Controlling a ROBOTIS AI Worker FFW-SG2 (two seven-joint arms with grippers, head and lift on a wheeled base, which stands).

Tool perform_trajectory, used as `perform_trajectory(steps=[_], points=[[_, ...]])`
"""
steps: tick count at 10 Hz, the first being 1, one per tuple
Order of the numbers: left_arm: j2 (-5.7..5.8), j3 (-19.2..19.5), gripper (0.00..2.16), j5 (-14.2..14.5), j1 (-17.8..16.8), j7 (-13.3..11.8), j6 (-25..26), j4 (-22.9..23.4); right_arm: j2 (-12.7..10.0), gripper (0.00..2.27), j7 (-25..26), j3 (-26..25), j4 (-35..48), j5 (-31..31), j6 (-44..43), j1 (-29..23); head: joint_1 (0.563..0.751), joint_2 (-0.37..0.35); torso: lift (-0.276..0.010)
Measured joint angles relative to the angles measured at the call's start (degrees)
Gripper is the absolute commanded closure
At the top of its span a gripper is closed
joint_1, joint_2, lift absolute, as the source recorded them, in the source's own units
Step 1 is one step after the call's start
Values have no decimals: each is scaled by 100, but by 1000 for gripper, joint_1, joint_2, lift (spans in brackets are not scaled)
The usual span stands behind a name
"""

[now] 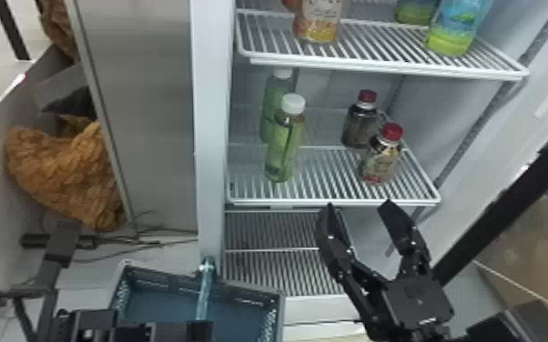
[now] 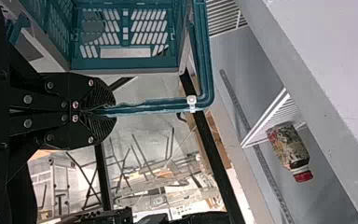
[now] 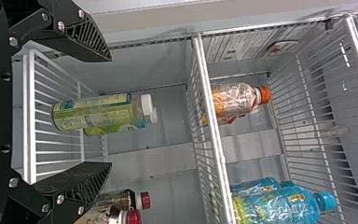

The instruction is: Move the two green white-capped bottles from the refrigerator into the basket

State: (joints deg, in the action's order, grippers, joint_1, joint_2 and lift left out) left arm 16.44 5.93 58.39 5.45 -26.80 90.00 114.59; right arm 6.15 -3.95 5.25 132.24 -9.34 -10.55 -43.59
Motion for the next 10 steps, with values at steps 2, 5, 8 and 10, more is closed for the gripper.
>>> perform_trajectory(steps=[2,5,8,10], points=[[5,-9,1181,0,-10,0,0,0,3,265,0,0,-3,8,12,6,695,-186,-263],[8,-19,1181,-11,-24,0,0,0,8,263,0,3,-12,9,61,13,695,-184,-263],[19,-22,1181,-15,-36,0,0,-1,8,245,0,7,-130,8,208,132,695,-179,-263],[25,-21,1181,-9,-39,0,0,0,23,168,-9,42,-372,25,414,429,695,-169,-263]])
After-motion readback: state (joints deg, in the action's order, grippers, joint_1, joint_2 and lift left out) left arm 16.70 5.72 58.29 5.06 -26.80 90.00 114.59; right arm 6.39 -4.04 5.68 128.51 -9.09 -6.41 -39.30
